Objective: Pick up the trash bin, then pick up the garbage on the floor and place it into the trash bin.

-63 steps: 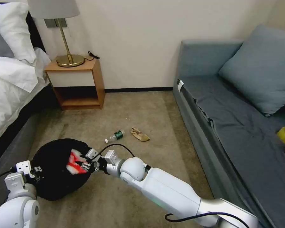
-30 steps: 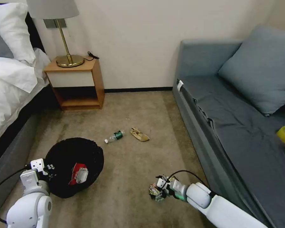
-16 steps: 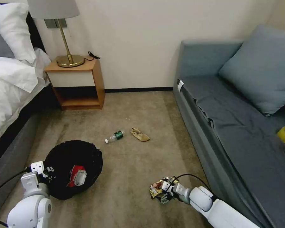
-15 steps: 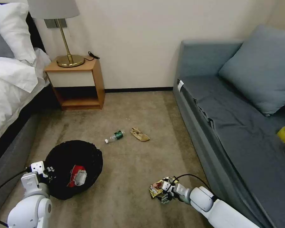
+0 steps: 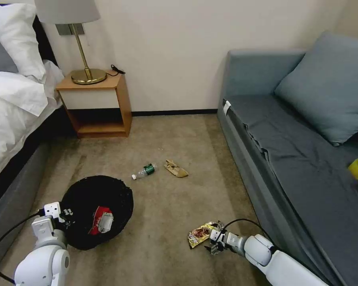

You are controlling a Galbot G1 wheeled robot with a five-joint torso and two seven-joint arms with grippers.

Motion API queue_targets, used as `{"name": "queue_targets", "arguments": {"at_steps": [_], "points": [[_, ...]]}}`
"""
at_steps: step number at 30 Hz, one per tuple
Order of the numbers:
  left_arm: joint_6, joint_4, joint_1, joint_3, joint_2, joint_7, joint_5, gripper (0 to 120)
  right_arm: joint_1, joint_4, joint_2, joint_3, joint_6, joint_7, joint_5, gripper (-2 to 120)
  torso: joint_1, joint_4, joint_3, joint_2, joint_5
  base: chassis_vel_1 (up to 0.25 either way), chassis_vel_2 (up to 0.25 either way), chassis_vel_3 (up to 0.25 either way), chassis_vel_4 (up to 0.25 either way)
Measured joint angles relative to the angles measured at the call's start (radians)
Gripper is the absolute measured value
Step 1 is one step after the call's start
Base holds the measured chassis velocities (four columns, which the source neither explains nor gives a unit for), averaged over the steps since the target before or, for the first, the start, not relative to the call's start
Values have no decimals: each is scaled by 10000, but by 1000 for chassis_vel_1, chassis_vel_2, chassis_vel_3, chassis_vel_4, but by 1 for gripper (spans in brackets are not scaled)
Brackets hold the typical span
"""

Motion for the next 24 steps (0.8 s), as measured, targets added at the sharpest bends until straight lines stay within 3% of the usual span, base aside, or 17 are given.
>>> {"name": "queue_targets", "arguments": {"at_steps": [24], "points": [[-177,296,-37,32,136,55,-14,4,585,-1602,948,178,588,215,-208,100,-2,-6,-2,4,-10,0,0,0,0]]}}
